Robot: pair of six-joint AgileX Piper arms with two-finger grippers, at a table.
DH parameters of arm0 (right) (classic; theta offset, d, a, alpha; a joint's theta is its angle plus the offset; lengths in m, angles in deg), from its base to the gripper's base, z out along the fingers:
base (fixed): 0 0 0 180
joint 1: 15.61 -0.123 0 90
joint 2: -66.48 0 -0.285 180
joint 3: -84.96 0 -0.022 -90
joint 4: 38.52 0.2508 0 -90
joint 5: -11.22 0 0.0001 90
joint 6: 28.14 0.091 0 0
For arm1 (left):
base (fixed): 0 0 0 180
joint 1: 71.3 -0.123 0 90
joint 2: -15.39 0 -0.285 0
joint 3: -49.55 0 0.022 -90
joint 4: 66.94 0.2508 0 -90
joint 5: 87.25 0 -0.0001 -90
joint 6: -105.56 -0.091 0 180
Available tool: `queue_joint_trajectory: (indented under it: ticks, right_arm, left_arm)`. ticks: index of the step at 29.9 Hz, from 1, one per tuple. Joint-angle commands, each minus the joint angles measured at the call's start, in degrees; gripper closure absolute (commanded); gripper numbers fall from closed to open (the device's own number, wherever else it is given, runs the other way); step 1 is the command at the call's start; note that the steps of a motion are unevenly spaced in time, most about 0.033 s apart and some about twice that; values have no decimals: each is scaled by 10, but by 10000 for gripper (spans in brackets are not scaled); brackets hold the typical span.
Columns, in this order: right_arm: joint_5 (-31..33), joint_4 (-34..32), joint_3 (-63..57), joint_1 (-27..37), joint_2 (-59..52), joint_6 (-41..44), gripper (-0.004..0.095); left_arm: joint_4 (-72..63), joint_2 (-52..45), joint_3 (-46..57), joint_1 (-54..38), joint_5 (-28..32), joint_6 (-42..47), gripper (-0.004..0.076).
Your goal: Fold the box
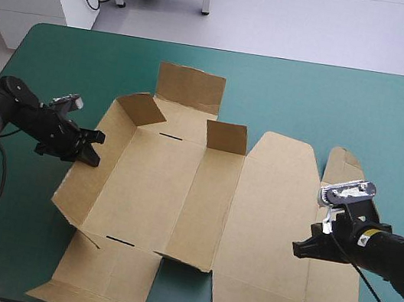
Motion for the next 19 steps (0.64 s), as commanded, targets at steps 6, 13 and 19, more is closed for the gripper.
queue_joint_trajectory:
  ticks: [6,13,19]
  right_arm:
    - [-30,1,15,5,-7,2,910]
    - [-30,1,15,5,-7,20,910]
    - [-29,2,15,5,-7,28,910]
  left_arm:
    - [109,-27,-117,102,-51,-48,731]
    - [315,-25,-263,222,-48,-79,731]
    - [485,22,-370,337,-47,-131,731]
